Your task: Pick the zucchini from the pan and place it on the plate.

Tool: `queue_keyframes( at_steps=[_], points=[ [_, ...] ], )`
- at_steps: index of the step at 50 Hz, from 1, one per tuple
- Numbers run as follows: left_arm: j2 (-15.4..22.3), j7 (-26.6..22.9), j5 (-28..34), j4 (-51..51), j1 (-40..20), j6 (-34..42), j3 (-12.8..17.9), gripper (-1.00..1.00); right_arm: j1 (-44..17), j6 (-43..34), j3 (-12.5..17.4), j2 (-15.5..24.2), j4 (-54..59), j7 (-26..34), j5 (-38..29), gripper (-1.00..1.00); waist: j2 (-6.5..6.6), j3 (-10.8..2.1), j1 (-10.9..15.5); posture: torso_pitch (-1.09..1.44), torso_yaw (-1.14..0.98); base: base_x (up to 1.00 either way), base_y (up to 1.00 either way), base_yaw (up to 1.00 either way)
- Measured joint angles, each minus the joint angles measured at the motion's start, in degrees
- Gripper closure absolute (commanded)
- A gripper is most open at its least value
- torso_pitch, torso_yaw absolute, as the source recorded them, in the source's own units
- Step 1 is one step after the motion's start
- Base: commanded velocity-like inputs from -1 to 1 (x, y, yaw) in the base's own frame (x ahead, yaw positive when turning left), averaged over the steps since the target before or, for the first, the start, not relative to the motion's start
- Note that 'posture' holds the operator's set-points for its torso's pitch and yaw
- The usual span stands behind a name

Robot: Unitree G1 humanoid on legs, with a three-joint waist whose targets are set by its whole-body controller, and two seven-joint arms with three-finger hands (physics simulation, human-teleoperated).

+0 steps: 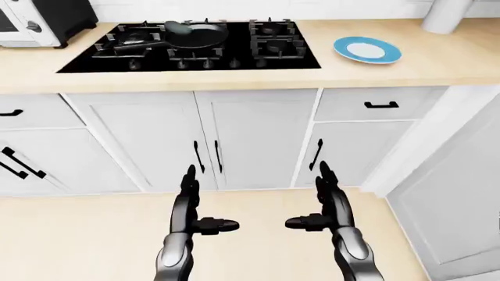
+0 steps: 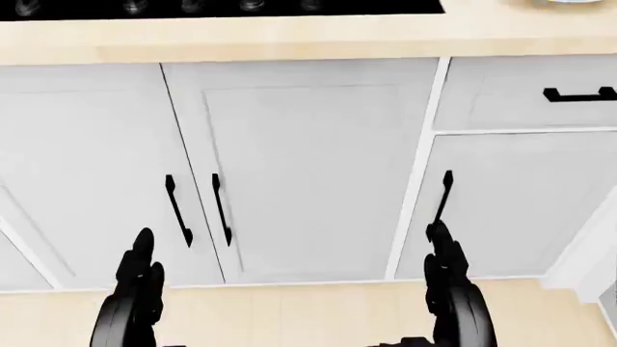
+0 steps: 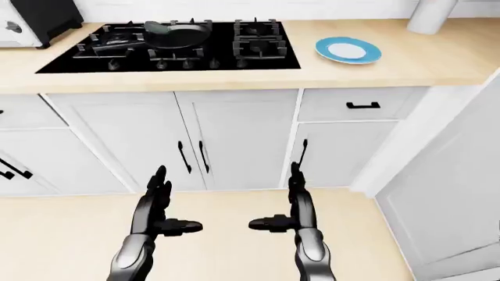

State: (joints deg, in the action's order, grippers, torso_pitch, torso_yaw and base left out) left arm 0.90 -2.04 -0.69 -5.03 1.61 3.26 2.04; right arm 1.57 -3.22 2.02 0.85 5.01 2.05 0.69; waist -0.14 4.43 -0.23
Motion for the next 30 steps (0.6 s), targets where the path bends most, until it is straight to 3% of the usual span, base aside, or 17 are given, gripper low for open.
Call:
queue_keyframes(
  at_steps=[1, 3, 5, 7, 14, 22, 30],
  points=[
    [0.0, -0.1, -0.2, 2.1, 0.6, 0.4, 0.0, -1.00, 0.2, -0.2, 0.0, -0.1, -1.4, 0.0, 0.2, -1.00, -0.25, -0.60, -0.1, 0.00, 0.00, 0.00, 0.00, 0.00],
    [0.0, -0.4, -0.8, 6.9, 0.5, 0.1, 0.0, -1.00, 0.0, 0.6, 0.0, 0.0, -5.1, -0.4, 0.2, -1.00, -0.19, -3.44, 0.4, 0.00, 0.00, 0.00, 0.00, 0.00],
    [-0.1, -0.5, -0.9, 7.3, 0.4, -0.9, -0.1, -1.00, -0.2, 1.7, -0.3, -0.1, -5.4, -0.9, -0.5, -1.00, -0.51, -2.46, 0.5, 0.00, 0.00, 0.00, 0.00, 0.00],
    [-0.2, -0.7, -0.9, 6.5, 1.0, -0.7, -0.3, -1.00, 0.2, 1.8, -0.5, 0.0, -4.7, -1.2, -1.0, -1.00, -0.41, -3.17, 0.5, 0.00, 0.00, 0.00, 0.00, 0.00],
    [-0.2, -0.7, -0.9, 5.7, 1.3, 0.8, -0.3, -1.00, 0.8, -0.4, 0.3, -0.2, -4.4, -0.3, 0.0, -1.00, -0.26, -3.25, 0.5, 0.00, 0.00, 0.00, 0.00, 0.00],
    [-0.3, -0.7, -0.9, 6.5, 1.1, 0.1, -0.4, -1.00, 1.3, -0.1, -1.6, -0.2, -5.2, 0.6, -1.4, -1.00, -0.25, -4.10, 0.5, 0.00, 0.00, 0.00, 0.00, 0.00],
    [-0.4, -0.7, -0.9, 6.2, 1.3, 0.7, -0.5, -1.00, 1.3, -0.6, -1.4, 0.0, -4.4, 0.9, -2.6, -1.00, 0.40, -3.56, 0.0, 0.00, 0.00, 0.00, 0.12, 0.00]
  ],
)
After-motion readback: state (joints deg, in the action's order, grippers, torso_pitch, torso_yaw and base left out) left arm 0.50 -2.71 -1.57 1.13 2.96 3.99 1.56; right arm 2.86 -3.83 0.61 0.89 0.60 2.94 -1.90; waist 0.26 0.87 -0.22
